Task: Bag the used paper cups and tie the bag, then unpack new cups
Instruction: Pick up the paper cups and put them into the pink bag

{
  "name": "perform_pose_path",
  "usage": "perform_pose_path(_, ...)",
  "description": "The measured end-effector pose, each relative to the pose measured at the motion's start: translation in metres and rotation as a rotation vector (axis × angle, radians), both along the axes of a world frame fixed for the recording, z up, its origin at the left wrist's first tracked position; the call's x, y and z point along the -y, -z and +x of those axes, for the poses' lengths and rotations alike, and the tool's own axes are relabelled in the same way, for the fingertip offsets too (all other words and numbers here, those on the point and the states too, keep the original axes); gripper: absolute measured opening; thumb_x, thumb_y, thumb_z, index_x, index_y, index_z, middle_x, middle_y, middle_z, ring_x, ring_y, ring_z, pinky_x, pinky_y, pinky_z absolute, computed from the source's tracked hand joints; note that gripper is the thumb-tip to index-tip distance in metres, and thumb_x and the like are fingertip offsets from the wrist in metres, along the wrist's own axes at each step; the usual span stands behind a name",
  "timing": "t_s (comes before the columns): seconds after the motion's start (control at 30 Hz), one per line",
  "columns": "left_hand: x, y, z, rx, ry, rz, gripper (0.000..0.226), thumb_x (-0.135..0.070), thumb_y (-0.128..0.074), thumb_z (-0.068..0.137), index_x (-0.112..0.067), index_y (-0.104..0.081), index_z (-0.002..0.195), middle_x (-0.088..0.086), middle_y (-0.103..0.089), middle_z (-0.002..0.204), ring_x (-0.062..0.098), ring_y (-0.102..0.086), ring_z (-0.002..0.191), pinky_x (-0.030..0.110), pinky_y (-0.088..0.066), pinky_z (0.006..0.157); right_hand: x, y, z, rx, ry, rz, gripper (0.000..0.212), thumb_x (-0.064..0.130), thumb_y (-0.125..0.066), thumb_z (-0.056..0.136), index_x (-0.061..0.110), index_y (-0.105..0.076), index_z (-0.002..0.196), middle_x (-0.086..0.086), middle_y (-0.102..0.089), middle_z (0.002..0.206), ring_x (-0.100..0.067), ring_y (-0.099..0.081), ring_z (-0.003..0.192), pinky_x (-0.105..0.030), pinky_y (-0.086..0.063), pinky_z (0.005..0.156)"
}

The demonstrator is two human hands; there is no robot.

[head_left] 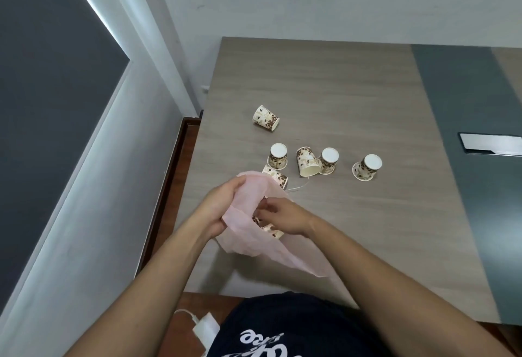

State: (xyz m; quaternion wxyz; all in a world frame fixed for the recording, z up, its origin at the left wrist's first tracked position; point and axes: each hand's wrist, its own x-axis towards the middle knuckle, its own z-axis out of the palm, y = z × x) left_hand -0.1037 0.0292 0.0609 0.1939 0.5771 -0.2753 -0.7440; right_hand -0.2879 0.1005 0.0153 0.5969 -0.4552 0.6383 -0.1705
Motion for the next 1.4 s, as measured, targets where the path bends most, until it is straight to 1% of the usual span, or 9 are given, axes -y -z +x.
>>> perform_pose_path(0.13, 0.006, 0.01, 0.006, -0.007, -0.133, -0.017, 0.051, -0.051, -0.072, 0.101, -0.012, -0.081, 0.132, 0.016, -0.082, 0.132, 0.031, -0.079, 0.121, 0.05, -0.061, 0.111, 0.008, -0.036, -0.036, 0.125, -0.109, 0.013, 0.032, 0.04, -0.067, 0.108, 0.012, -0.076, 0.122, -0.002, -0.082, 0.124, -0.018, -0.081, 0.107, -0.027, -0.055, 0.083)
perform_pose_path(0.23, 0.01, 0.013, 0.004, 0.013, -0.228, -0.044, 0.049, -0.05, -0.074, 0.103, -0.013, -0.08, 0.133, 0.012, -0.084, 0.128, 0.03, -0.081, 0.119, 0.051, -0.062, 0.111, 0.021, -0.051, -0.061, 0.107, 0.01, -0.048, 0.03, 0.036, -0.063, 0.111, 0.011, -0.076, 0.121, -0.002, -0.083, 0.12, -0.018, -0.082, 0.098, -0.023, -0.057, 0.082)
perform_pose_path(0.4, 0.019, 0.019, -0.004, 0.066, -0.322, -0.077, 0.054, -0.055, -0.073, 0.099, -0.012, -0.081, 0.131, 0.009, -0.083, 0.127, 0.028, -0.079, 0.119, 0.051, -0.061, 0.113, 0.053, -0.031, -0.082, -0.141, 0.217, -0.185, 0.025, 0.03, -0.062, 0.109, 0.013, -0.077, 0.101, -0.002, -0.083, 0.106, -0.019, -0.08, 0.088, -0.046, -0.062, 0.091)
perform_pose_path(0.53, 0.029, 0.025, -0.011, 0.085, -0.299, -0.108, 0.047, -0.05, -0.075, 0.095, -0.013, -0.085, 0.122, 0.007, -0.086, 0.12, 0.027, -0.08, 0.118, 0.053, -0.06, 0.114, 0.079, -0.001, -0.074, -0.352, 0.185, -0.223, 0.021, 0.031, -0.064, 0.107, 0.016, -0.072, 0.095, 0.004, -0.077, 0.094, -0.021, -0.073, 0.095, -0.034, -0.052, 0.083)
perform_pose_path(0.6, 0.031, 0.027, -0.01, 0.092, -0.286, -0.116, 0.044, -0.047, -0.074, 0.094, -0.014, -0.086, 0.12, 0.008, -0.086, 0.119, 0.028, -0.08, 0.119, 0.055, -0.059, 0.115, 0.088, 0.012, -0.064, -0.418, 0.177, -0.223, 0.017, 0.025, -0.064, 0.106, 0.012, -0.072, 0.1, 0.0, -0.076, 0.101, -0.023, -0.07, 0.102, -0.029, -0.044, 0.081)
perform_pose_path(0.7, 0.033, 0.031, -0.006, 0.114, -0.282, -0.099, 0.045, -0.05, -0.073, 0.093, -0.016, -0.087, 0.118, 0.009, -0.086, 0.118, 0.03, -0.079, 0.119, 0.057, -0.058, 0.115, 0.101, 0.036, -0.053, -0.474, 0.154, -0.185, 0.017, 0.023, -0.067, 0.102, 0.011, -0.07, 0.114, -0.007, -0.074, 0.12, -0.028, -0.069, 0.11, -0.033, -0.05, 0.088)
perform_pose_path(0.87, 0.034, 0.04, 0.006, 0.144, -0.247, -0.057, 0.054, -0.062, -0.073, 0.084, -0.023, -0.087, 0.118, 0.007, -0.086, 0.12, 0.03, -0.079, 0.121, 0.059, -0.058, 0.115, 0.106, 0.075, -0.046, -0.577, 0.012, -0.056, 0.052, 0.029, -0.072, 0.099, 0.015, -0.053, 0.146, -0.009, -0.049, 0.151, -0.032, -0.064, 0.13, -0.046, -0.053, 0.108)
perform_pose_path(1.23, 0.044, 0.041, 0.002, 0.184, -0.185, -0.039, 0.053, -0.065, -0.069, 0.084, -0.027, -0.087, 0.117, 0.004, -0.087, 0.118, 0.027, -0.081, 0.118, 0.057, -0.06, 0.113, 0.116, 0.114, -0.045, -0.565, -0.064, 0.06, 0.058, 0.042, -0.082, 0.09, 0.017, -0.058, 0.136, -0.013, -0.062, 0.134, -0.037, -0.065, 0.126, -0.046, -0.054, 0.099)
perform_pose_path(1.4, 0.055, 0.038, -0.001, 0.146, -0.203, -0.033, 0.061, -0.07, -0.073, 0.079, -0.028, -0.086, 0.121, 0.004, -0.086, 0.123, 0.026, -0.08, 0.121, 0.057, -0.06, 0.113, 0.11, 0.095, -0.057, -0.416, 0.193, 0.047, 0.064, 0.059, -0.079, 0.09, 0.015, -0.064, 0.135, -0.005, -0.073, 0.13, -0.026, -0.069, 0.12, -0.037, -0.053, 0.096)
